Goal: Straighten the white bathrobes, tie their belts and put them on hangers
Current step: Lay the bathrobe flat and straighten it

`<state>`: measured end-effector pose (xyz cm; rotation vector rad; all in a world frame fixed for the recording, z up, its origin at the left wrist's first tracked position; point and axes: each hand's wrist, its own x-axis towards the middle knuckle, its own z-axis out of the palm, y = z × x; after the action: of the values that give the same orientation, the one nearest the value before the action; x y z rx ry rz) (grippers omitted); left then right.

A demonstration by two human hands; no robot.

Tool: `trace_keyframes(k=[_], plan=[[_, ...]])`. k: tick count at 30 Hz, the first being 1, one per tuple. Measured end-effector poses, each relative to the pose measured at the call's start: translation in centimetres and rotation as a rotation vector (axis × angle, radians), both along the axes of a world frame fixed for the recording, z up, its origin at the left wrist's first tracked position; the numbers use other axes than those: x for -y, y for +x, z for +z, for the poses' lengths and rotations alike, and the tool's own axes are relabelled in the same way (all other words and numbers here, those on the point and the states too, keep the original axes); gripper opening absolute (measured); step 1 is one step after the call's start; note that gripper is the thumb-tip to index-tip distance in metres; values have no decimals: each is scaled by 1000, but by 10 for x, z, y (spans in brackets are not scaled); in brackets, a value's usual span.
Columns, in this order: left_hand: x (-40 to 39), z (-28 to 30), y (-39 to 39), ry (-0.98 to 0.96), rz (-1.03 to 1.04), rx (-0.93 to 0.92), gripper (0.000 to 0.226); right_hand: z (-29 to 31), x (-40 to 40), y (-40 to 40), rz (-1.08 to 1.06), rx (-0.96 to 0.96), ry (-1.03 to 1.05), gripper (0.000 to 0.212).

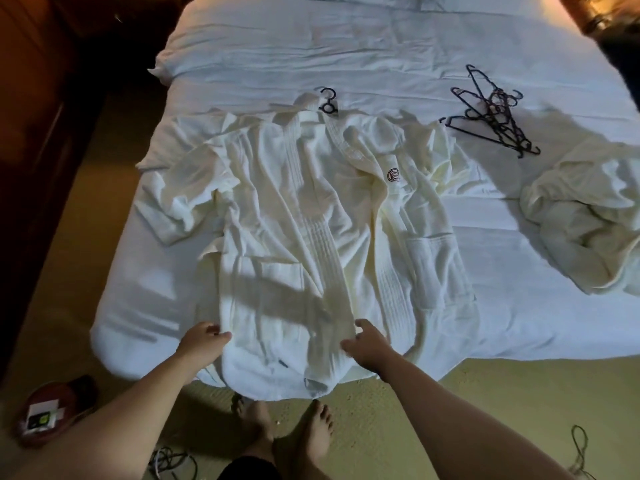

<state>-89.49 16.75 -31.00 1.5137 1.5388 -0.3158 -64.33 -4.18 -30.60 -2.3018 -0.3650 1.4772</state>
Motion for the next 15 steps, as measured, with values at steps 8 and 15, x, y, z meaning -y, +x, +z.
trace_keyframes(k=[8,15], plan=[[21,-19,-12,14,101,122,15,4,-3,-1,52,52,155,26],[21,-42,-18,17,307,129,40,-13,10,1,43,51,127,28]])
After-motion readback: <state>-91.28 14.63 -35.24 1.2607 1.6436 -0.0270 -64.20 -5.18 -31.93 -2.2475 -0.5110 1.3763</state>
